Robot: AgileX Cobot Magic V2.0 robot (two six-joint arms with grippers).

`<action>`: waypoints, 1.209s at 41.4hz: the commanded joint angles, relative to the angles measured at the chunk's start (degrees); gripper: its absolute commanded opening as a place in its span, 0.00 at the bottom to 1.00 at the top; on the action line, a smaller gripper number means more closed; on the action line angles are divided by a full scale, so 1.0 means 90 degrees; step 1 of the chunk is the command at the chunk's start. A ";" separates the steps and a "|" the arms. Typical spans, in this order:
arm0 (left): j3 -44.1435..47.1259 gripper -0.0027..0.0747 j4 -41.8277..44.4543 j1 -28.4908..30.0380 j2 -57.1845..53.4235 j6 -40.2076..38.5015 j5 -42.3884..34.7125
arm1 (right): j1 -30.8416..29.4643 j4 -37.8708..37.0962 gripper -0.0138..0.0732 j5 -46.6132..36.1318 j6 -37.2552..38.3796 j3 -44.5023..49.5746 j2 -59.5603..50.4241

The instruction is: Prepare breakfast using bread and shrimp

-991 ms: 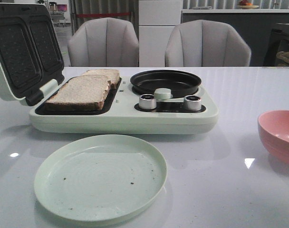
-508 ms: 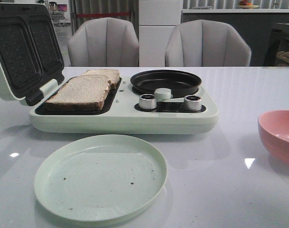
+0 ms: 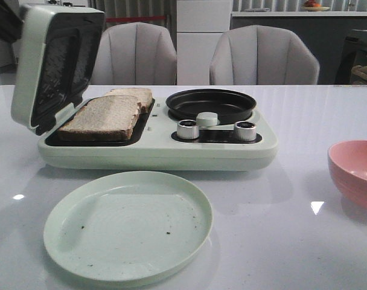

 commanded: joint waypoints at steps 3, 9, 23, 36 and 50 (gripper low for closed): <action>-0.0232 0.16 -0.0070 -0.0474 -0.0641 0.0064 -0.0139 | 0.0002 -0.0044 0.81 -0.0348 -0.0001 -0.0178 -0.0023; -0.0138 0.17 0.0322 -0.0747 -0.0966 0.0064 -0.0122 | 0.0002 -0.0044 0.81 -0.0348 -0.0001 -0.0178 -0.0023; 0.1508 0.17 0.0955 -0.0922 -0.3155 0.0064 -0.0791 | 0.0002 -0.0044 0.81 -0.0348 -0.0001 -0.0178 -0.0023; 0.3491 0.16 0.0968 -0.0922 -0.5446 0.0064 -0.1133 | 0.0002 -0.0044 0.81 -0.0348 -0.0001 -0.0178 -0.0023; 0.4464 0.16 0.0898 -0.0922 -0.6948 0.0064 -0.0726 | 0.0002 -0.0044 0.81 -0.0464 -0.0001 -0.0178 -0.0023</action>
